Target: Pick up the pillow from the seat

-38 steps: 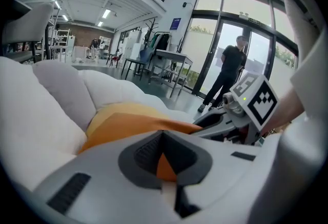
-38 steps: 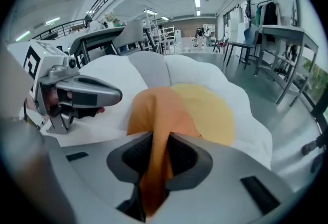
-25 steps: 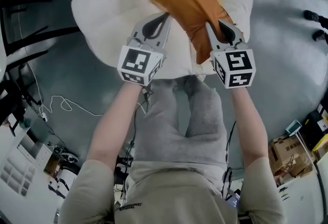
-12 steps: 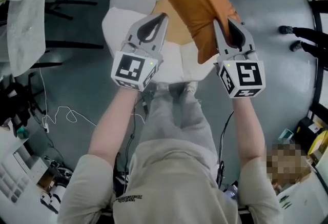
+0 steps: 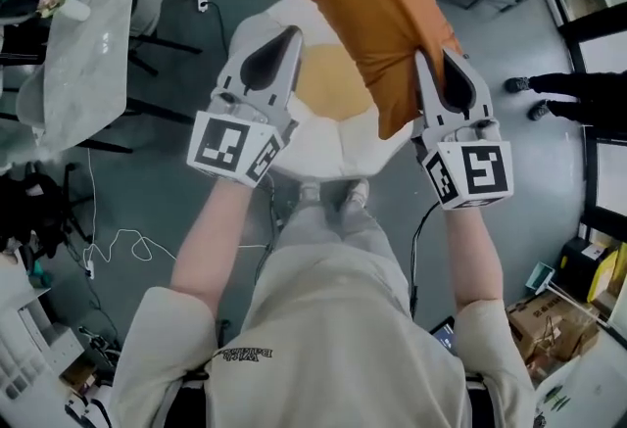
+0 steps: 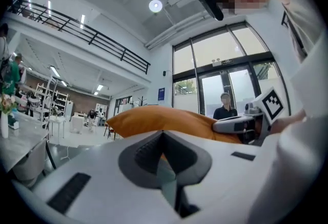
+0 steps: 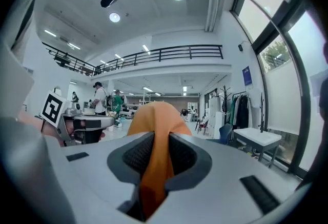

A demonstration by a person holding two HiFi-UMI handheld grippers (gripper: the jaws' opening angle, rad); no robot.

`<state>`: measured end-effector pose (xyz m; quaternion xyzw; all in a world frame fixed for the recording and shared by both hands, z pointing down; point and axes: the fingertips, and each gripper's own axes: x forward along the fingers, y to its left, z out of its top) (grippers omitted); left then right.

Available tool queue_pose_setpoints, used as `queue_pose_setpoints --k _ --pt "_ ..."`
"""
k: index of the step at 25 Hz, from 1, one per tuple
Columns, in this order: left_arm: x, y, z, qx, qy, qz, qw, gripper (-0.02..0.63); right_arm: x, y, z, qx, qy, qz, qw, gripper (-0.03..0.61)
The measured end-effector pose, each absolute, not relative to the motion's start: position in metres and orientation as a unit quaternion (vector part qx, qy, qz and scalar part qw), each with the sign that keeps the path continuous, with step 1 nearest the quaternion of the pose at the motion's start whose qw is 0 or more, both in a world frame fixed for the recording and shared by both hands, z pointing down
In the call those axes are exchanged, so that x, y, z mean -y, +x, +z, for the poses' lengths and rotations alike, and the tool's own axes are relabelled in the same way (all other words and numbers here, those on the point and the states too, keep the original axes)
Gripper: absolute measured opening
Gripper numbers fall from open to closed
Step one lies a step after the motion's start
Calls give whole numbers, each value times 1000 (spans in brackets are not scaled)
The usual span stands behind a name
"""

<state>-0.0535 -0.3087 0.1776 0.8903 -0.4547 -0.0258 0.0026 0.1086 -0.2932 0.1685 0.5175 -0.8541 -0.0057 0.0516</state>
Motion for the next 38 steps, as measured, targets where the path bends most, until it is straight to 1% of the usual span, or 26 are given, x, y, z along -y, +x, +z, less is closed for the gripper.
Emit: queue_pose_setpoints --k 6,12,24,38 --pt "265 -57 124 453 889 -38 -45 9 248 114 108 855 517 -31 11 80" --pt "225 -52 101 448 890 -43 -74 9 208 113 82 856 515 -43 -20 80" --pt "212 -54 97 449 889 -38 -76 9 197 114 95 858 512 -17 -22 77" --pt "213 -35 100 436 896 -31 -80 9 204 119 98 857 515 -4 -18 67"
